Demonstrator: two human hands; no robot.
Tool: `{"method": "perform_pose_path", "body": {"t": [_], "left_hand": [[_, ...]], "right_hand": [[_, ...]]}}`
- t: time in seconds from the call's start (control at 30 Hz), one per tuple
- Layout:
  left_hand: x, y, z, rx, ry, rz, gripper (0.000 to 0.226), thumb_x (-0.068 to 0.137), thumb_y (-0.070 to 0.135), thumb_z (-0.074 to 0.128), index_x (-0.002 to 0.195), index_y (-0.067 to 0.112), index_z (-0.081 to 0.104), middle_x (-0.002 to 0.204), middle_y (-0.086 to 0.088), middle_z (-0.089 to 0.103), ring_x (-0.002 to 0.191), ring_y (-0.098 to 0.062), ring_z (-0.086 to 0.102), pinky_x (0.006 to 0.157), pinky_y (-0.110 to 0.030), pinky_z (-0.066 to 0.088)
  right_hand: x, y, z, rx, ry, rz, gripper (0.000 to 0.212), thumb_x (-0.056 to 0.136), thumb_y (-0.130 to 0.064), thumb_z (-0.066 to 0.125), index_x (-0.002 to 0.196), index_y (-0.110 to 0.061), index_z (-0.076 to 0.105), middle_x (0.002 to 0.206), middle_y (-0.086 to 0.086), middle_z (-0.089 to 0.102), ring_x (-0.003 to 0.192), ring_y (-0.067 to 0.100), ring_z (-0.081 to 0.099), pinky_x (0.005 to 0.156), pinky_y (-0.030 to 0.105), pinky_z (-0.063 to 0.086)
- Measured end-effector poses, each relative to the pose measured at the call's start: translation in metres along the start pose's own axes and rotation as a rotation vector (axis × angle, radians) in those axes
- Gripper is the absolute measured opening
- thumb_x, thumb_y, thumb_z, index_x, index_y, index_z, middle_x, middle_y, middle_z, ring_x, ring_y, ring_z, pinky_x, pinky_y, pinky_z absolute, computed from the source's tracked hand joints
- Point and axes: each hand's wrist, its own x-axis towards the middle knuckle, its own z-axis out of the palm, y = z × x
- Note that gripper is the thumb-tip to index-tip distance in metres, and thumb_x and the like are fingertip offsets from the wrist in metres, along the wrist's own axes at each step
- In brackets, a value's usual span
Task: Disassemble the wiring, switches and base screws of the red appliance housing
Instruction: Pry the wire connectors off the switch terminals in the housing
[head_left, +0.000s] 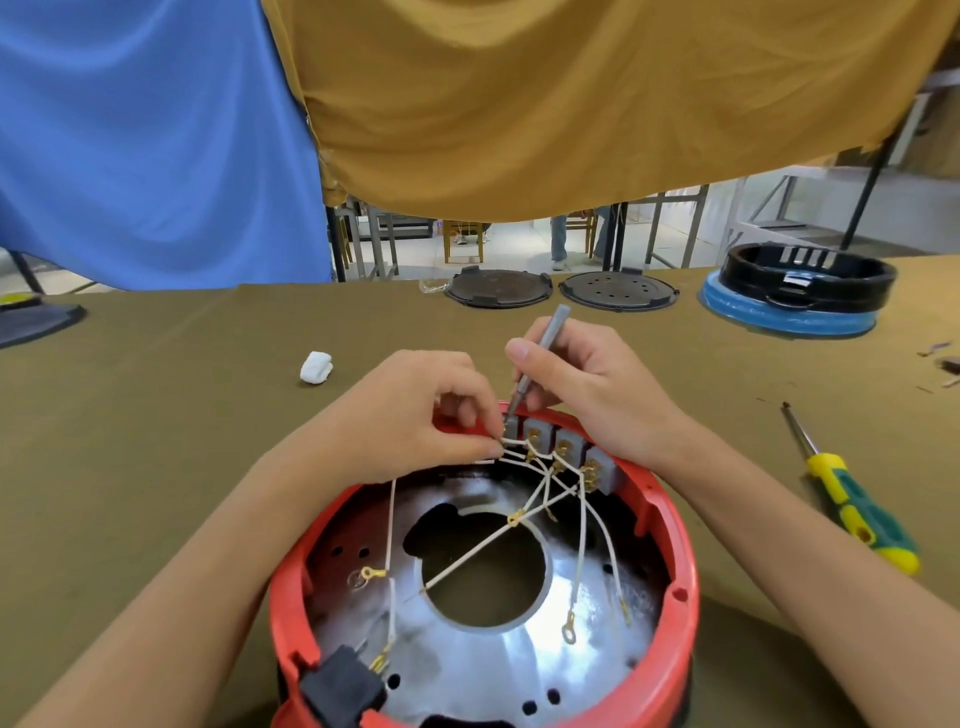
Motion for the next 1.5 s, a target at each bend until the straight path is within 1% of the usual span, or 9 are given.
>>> {"method": "perform_pose_path", "body": {"t": [0.2, 0.43, 0.53, 0.63, 0.77, 0.87, 1.03, 1.4, 1.5], "left_hand": [[0.002, -0.009, 0.001, 0.079, 0.016, -0.037, 0.017, 0.075, 0.014, 0.082, 0.077, 0.027, 0.073, 0.069, 0.009, 0.057, 0.066, -0.014, 0.054, 0.063, -0.020, 0.045], [0.026, -0.004, 0.001, 0.092, -0.020, -0.023, 0.026, 0.073, -0.008, 0.067, 0.075, 0.018, 0.070, 0.074, 0.002, 0.060, 0.066, -0.015, 0.057, 0.069, -0.035, 0.052], [0.034, 0.003, -0.002, 0.166, -0.073, -0.085, 0.025, 0.075, 0.003, 0.069, 0.073, 0.028, 0.066, 0.072, 0.008, 0.063, 0.066, -0.009, 0.059, 0.065, -0.025, 0.049], [0.034, 0.011, 0.003, 0.238, 0.054, -0.257, 0.022, 0.080, 0.026, 0.069, 0.064, 0.036, 0.060, 0.064, 0.017, 0.061, 0.062, 0.004, 0.057, 0.053, -0.012, 0.036], [0.025, 0.016, 0.026, 0.157, 0.123, -0.427, 0.027, 0.085, 0.032, 0.067, 0.059, 0.025, 0.069, 0.046, 0.024, 0.055, 0.071, -0.009, 0.056, 0.071, -0.027, 0.037], [0.023, 0.016, 0.031, 0.070, 0.185, -0.489, 0.024, 0.084, 0.029, 0.067, 0.061, 0.027, 0.074, 0.065, 0.017, 0.057, 0.104, -0.027, 0.049, 0.092, -0.036, 0.041], [0.021, 0.019, 0.035, 0.005, 0.208, -0.562, 0.024, 0.083, 0.033, 0.071, 0.060, 0.040, 0.067, 0.098, 0.014, 0.033, 0.114, -0.015, 0.030, 0.103, -0.034, 0.031], [0.025, 0.022, 0.035, 0.092, 0.102, -0.610, 0.022, 0.087, 0.038, 0.067, 0.065, 0.037, 0.064, 0.111, 0.012, 0.040, 0.107, -0.010, 0.030, 0.088, -0.028, 0.019], [0.025, 0.024, 0.035, 0.082, 0.093, -0.607, 0.022, 0.087, 0.037, 0.067, 0.066, 0.037, 0.064, 0.112, 0.013, 0.041, 0.108, -0.010, 0.031, 0.089, -0.028, 0.018]], "right_hand": [[-0.001, -0.001, 0.000, -0.017, -0.023, -0.006, 0.020, 0.098, -0.024, 0.061, 0.082, -0.012, 0.061, 0.069, -0.007, 0.060, 0.062, 0.008, 0.060, 0.061, 0.019, 0.050], [-0.002, 0.001, -0.010, -0.105, 0.033, -0.002, 0.022, 0.099, -0.026, 0.061, 0.081, -0.013, 0.060, 0.067, -0.003, 0.060, 0.060, 0.006, 0.060, 0.060, 0.021, 0.050], [-0.003, 0.002, -0.013, -0.146, 0.059, -0.008, 0.022, 0.099, -0.028, 0.062, 0.080, -0.017, 0.060, 0.067, -0.005, 0.061, 0.062, 0.007, 0.062, 0.061, 0.024, 0.052], [-0.003, 0.002, -0.012, -0.170, 0.071, -0.019, 0.022, 0.098, -0.029, 0.063, 0.079, -0.018, 0.061, 0.067, -0.003, 0.063, 0.061, 0.007, 0.063, 0.063, 0.030, 0.053], [-0.004, 0.000, -0.012, -0.182, 0.081, -0.020, 0.022, 0.098, -0.026, 0.064, 0.080, -0.013, 0.062, 0.071, 0.007, 0.069, 0.065, 0.016, 0.068, 0.072, 0.045, 0.057], [-0.005, -0.001, -0.012, -0.188, 0.082, -0.029, 0.023, 0.097, -0.026, 0.064, 0.081, -0.011, 0.063, 0.072, 0.009, 0.069, 0.068, 0.019, 0.068, 0.074, 0.049, 0.056], [-0.005, -0.001, -0.012, -0.226, 0.077, -0.059, 0.022, 0.097, -0.028, 0.064, 0.080, -0.014, 0.064, 0.071, 0.004, 0.069, 0.067, 0.018, 0.067, 0.073, 0.047, 0.055], [0.000, 0.005, -0.012, -0.096, 0.088, 0.008, 0.024, 0.097, -0.024, 0.065, 0.079, -0.008, 0.063, 0.073, 0.012, 0.068, 0.065, 0.023, 0.068, 0.071, 0.047, 0.058], [0.002, 0.010, -0.013, -0.019, 0.099, 0.074, 0.029, 0.098, -0.026, 0.063, 0.080, -0.004, 0.061, 0.070, 0.019, 0.064, 0.061, 0.042, 0.060, 0.067, 0.056, 0.054]]}}
